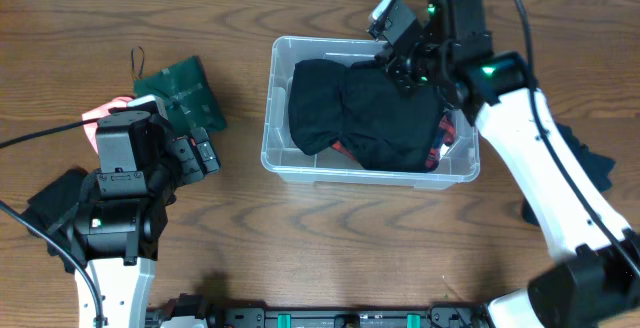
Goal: Pack container
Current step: 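Grasp the black garment with the right gripper and drop it into container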
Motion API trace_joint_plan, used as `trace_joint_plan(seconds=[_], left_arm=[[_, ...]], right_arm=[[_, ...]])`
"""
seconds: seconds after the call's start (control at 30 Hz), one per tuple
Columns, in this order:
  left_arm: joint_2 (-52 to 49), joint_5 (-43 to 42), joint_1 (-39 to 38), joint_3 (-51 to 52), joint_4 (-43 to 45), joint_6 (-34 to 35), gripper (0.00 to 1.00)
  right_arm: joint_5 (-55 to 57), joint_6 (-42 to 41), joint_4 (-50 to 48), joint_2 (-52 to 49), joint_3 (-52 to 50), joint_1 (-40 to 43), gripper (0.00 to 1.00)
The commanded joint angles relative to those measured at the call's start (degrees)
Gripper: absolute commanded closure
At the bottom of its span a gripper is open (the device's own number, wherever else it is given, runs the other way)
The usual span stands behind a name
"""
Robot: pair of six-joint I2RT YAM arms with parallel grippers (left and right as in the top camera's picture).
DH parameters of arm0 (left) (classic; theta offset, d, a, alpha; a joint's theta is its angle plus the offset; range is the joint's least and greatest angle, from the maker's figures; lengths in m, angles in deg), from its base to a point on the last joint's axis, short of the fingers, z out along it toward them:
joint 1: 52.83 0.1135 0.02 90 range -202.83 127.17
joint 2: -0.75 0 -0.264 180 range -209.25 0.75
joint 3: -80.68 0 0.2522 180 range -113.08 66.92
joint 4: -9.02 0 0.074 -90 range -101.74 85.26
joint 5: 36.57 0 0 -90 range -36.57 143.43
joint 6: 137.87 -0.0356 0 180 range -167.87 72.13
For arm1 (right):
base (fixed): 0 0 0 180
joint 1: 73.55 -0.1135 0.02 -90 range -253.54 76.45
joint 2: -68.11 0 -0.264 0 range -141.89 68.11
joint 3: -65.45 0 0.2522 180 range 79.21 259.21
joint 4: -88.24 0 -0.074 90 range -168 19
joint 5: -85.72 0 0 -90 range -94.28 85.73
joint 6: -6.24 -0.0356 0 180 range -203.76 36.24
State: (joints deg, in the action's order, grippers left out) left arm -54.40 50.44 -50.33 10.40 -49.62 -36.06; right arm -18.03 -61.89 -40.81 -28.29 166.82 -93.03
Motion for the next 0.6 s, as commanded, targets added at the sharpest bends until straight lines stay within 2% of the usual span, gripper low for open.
trace_joint_plan(seconds=[0.0,0.13,0.2,0.3,0.43,0.57], left_arm=[[-0.2,0.46,-0.17,-1.36,-0.09,0.11,0.02],[-0.2,0.46,-0.17,-1.36,-0.11,0.11,0.02],[-0.2,0.46,-0.17,-1.36,-0.11,0.11,0.02],[-0.2,0.44,-0.17,-1.36,-0.13,0.11,0.02],[-0.2,0.46,-0.17,-1.36,-0.09,0.11,0.02],[-0.2,0.46,-0.17,-1.36,-0.09,0.09,0.02]], right_arm=[[7.39,-8.17,0.33,-7.98,-2.19,0.42,0.85],[14.58,-12.83,0.76,-17.79,-2.56,1.11,0.85],[14.82,-14.25,1.92,-22.08,-2.56,1.27,0.89],[14.84,-16.28,4.11,-25.0,-2.56,0.63,0.87],[16.85,-16.28,4.68,-22.21,-1.62,-0.39,0.81],[18.95,-16.57,4.72,-13.92,0.85,-0.24,0.74]])
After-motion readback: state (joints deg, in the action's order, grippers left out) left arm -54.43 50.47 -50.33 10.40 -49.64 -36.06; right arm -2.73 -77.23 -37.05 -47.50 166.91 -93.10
